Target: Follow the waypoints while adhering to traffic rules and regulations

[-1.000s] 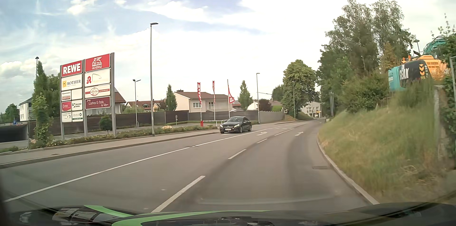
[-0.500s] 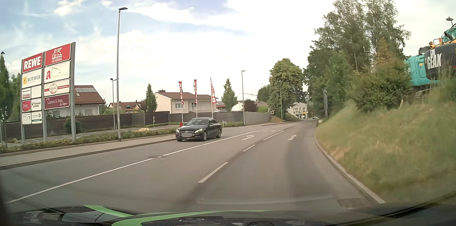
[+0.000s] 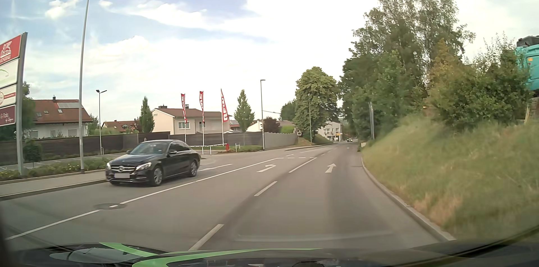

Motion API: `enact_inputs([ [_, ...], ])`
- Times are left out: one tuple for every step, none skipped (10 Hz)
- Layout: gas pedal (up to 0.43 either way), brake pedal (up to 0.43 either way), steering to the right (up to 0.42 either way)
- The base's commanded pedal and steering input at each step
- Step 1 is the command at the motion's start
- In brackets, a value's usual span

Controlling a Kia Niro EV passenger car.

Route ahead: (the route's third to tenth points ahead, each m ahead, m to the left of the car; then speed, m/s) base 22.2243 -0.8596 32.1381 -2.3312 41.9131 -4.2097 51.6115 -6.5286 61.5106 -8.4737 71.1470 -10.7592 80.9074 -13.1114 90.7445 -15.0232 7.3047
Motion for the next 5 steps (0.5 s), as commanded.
enact_inputs([
  [0.059, 0.0, 0.085],
  [0.059, 0.0, 0.081],
  [0.059, 0.0, 0.076],
  [0.059, 0.0, 0.071],
  [0.059, 0.0, 0.069],
])
